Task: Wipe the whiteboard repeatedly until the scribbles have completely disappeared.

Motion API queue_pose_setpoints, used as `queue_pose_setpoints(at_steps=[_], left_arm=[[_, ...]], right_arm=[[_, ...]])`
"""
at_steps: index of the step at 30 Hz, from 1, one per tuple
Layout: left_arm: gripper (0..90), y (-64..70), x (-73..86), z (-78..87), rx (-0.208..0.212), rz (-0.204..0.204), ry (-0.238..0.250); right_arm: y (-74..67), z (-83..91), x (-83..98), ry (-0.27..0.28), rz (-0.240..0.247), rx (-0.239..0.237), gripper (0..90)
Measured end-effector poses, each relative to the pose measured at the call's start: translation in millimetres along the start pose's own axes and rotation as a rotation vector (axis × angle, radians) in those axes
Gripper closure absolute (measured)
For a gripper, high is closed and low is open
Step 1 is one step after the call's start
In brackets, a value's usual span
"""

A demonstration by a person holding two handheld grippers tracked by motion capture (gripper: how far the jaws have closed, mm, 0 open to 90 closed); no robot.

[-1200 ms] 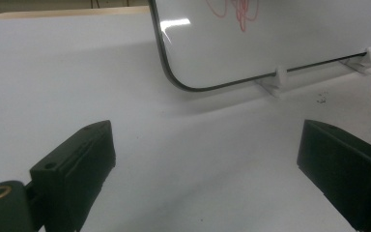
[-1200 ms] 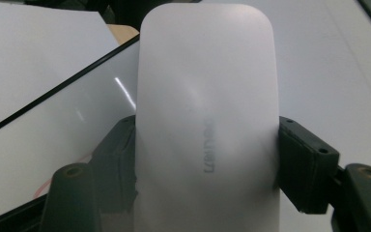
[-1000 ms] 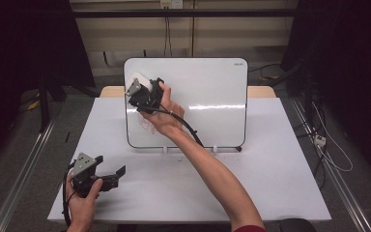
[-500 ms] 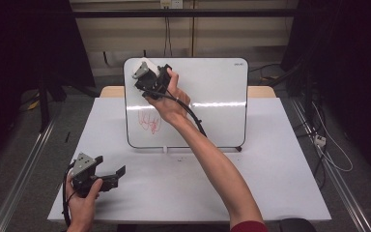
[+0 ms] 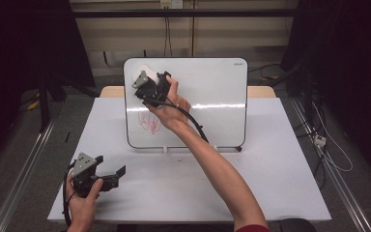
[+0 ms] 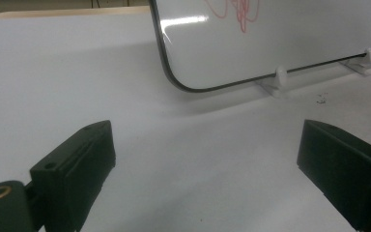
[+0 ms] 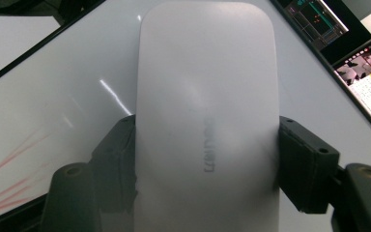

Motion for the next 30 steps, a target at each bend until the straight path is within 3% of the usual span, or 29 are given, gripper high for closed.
queue_pose_setpoints(at_steps=[20, 30], left_arm=[[6.3, 0.5, -0.6, 1.2, -0.005, -0.005, 0.005], [6.3, 0.2, -1.0, 2.7, -0.008, -0.013, 0.002]], right_arm=[[-48.3, 13.2, 22.0, 0.019, 0.088, -0.076, 31.8], [-62.4, 20.0, 32.0, 0.023, 0.111, -0.091, 31.8]])
Point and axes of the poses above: each handheld gripper's, and its own axes: z roughly backward along the jaws, x roughly out of its underside, y roughly to its right, the point moved 1 cm from there along -z, roughly forward along the jaws, and after that the axes turned 13 degrees about y, right-handed, at the moved point
